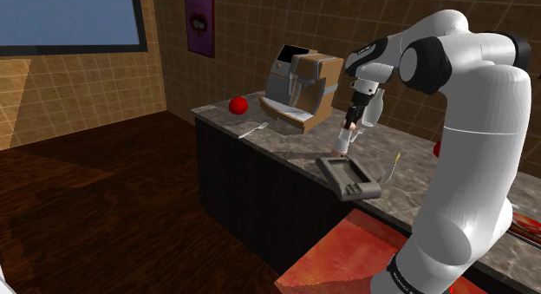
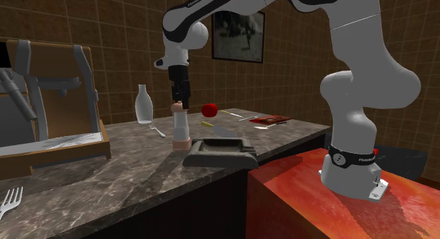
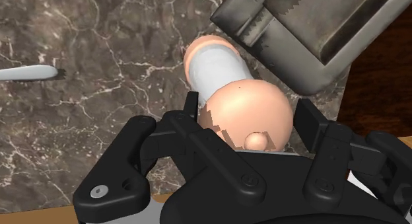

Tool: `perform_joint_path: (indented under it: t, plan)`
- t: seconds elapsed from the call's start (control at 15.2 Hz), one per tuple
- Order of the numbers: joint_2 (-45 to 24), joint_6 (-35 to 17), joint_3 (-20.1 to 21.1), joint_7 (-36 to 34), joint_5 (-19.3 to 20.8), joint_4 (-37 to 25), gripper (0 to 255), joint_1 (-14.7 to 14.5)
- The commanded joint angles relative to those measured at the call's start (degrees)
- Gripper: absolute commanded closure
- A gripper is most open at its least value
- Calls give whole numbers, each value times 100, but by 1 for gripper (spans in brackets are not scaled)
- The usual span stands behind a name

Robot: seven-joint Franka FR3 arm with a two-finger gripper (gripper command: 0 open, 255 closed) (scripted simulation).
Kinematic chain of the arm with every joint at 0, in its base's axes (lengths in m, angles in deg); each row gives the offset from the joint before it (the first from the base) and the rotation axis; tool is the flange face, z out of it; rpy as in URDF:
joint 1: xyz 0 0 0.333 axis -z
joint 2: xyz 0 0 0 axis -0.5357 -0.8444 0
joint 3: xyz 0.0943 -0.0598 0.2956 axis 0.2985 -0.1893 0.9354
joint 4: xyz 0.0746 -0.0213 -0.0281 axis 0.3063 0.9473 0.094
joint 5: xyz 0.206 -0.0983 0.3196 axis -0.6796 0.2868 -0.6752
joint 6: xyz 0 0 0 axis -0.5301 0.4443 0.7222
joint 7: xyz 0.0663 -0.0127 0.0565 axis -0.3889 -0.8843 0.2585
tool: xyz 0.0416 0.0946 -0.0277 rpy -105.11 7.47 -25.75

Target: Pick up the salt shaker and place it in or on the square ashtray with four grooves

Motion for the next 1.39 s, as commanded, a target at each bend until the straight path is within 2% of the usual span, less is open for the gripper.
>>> perform_joint_path:
  t: [0.0,1.25,1.32]
  plan:
    - [49,129,-16,-32,38,-92,255,-3]
    - [254,1477,-98,-273,214,-1298,255,64]
    - [531,1429,-117,-355,357,-1029,255,-56]
